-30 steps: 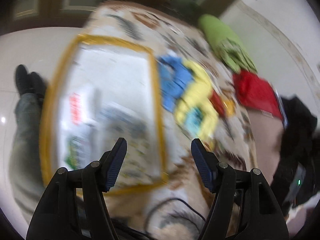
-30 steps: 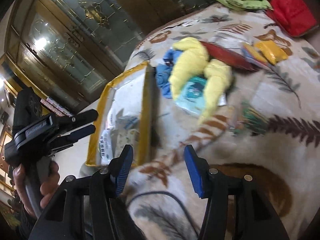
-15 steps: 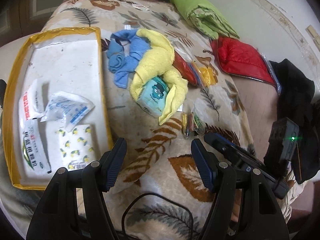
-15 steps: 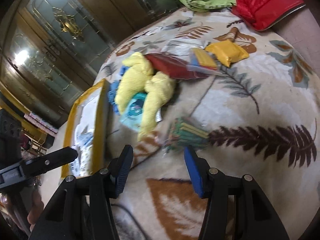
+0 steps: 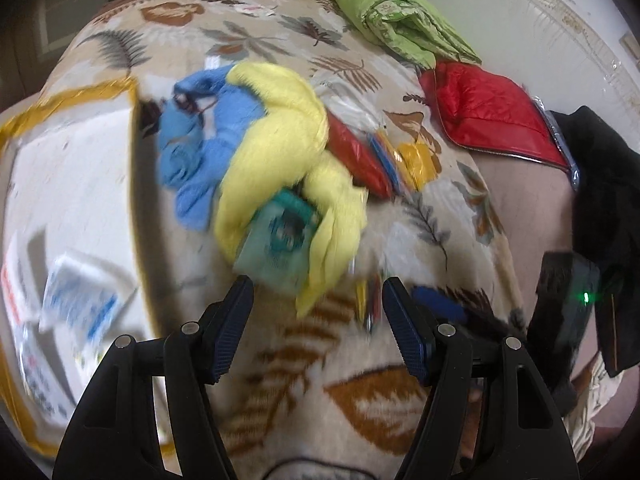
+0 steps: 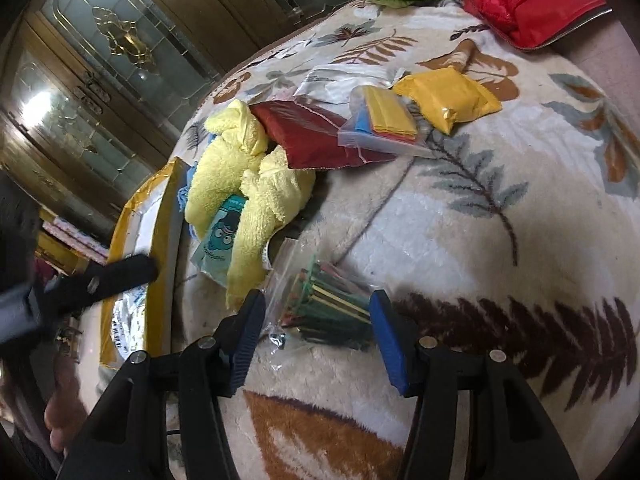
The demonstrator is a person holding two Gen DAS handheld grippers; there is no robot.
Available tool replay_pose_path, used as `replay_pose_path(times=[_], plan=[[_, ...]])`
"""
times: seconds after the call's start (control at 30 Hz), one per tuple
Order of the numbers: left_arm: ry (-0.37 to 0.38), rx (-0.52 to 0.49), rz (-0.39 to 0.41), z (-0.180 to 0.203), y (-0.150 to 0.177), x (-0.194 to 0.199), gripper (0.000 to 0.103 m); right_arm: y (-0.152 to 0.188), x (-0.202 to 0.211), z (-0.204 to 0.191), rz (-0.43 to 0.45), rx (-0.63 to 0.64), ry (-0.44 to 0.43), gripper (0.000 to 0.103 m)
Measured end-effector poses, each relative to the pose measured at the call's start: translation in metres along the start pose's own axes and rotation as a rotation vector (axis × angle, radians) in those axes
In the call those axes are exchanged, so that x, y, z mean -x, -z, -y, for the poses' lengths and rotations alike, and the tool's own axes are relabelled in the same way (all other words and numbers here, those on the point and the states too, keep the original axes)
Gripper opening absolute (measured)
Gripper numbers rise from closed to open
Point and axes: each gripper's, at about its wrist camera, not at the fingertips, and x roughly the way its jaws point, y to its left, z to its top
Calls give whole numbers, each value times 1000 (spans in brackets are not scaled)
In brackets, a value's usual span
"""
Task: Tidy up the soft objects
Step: 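Grasp the clear bag of green sticks with the right gripper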
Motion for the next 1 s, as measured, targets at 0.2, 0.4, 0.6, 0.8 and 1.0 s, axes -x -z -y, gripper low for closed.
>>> replay_pose_path(times=[0.2,0.4,0.6,0.8,1.0], plan=[[-24,-40,-17,18,-32,-36,67,2,-10,6,-38,18,25,63],[-103,-127,-59,29,-41,-82,29,3,-12,9,-51,13,16,64],[-21,-84,-26,17,-23,-56,6,6,-10,7,-32,-34,51,62],[36,-82,-33,7,11,-23,6,9,-10,3,-30,-43,64,40],[59,-56,-28,6,14,-11,8,9,2,-3,35,-45,84,39]])
